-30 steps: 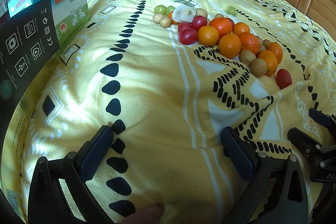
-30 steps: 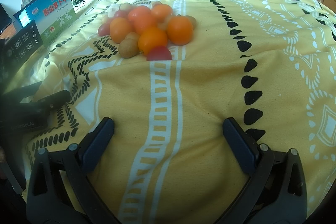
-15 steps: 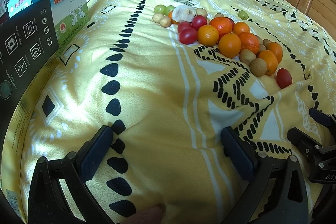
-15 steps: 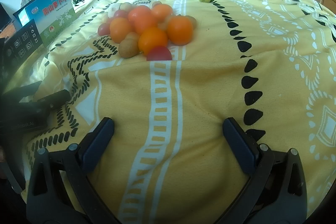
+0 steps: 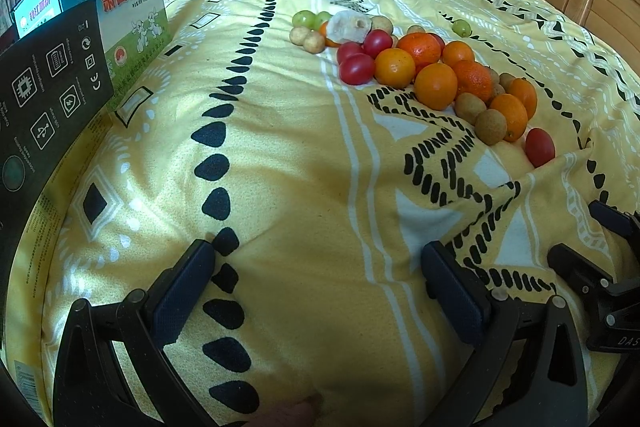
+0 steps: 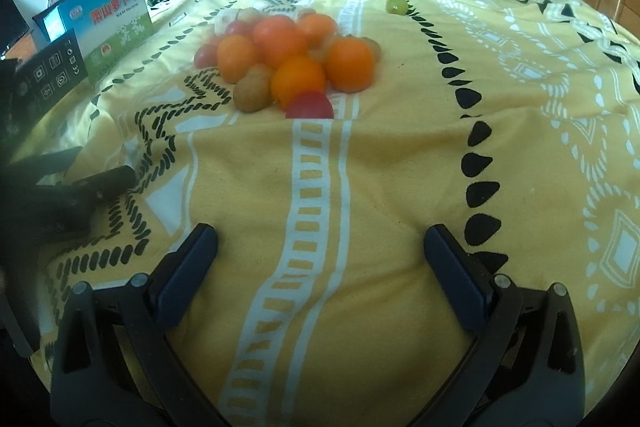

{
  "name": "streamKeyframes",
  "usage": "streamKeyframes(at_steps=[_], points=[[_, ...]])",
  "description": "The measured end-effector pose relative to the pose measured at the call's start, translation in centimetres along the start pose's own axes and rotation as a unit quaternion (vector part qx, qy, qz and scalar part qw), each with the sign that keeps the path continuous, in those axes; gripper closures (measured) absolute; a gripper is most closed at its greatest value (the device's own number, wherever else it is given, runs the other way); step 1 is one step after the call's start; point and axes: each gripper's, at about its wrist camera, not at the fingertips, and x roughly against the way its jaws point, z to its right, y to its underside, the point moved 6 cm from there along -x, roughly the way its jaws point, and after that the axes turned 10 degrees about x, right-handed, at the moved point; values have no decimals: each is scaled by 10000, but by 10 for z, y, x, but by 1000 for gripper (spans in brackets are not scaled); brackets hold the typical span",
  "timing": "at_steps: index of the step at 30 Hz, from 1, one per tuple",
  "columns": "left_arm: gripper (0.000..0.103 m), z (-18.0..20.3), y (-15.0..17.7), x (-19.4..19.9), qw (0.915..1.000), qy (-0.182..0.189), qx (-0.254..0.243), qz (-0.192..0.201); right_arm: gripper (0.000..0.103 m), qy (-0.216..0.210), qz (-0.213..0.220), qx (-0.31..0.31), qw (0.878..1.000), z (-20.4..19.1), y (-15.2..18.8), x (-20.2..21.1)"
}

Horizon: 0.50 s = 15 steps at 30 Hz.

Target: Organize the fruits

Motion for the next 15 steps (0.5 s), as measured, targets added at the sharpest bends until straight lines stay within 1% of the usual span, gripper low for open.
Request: streamKeyframes(at_steps=[15], points=[[0,-4,-2,2,9998,164,82,-39,0,-13,-25,-13,10000,0,-1,0]])
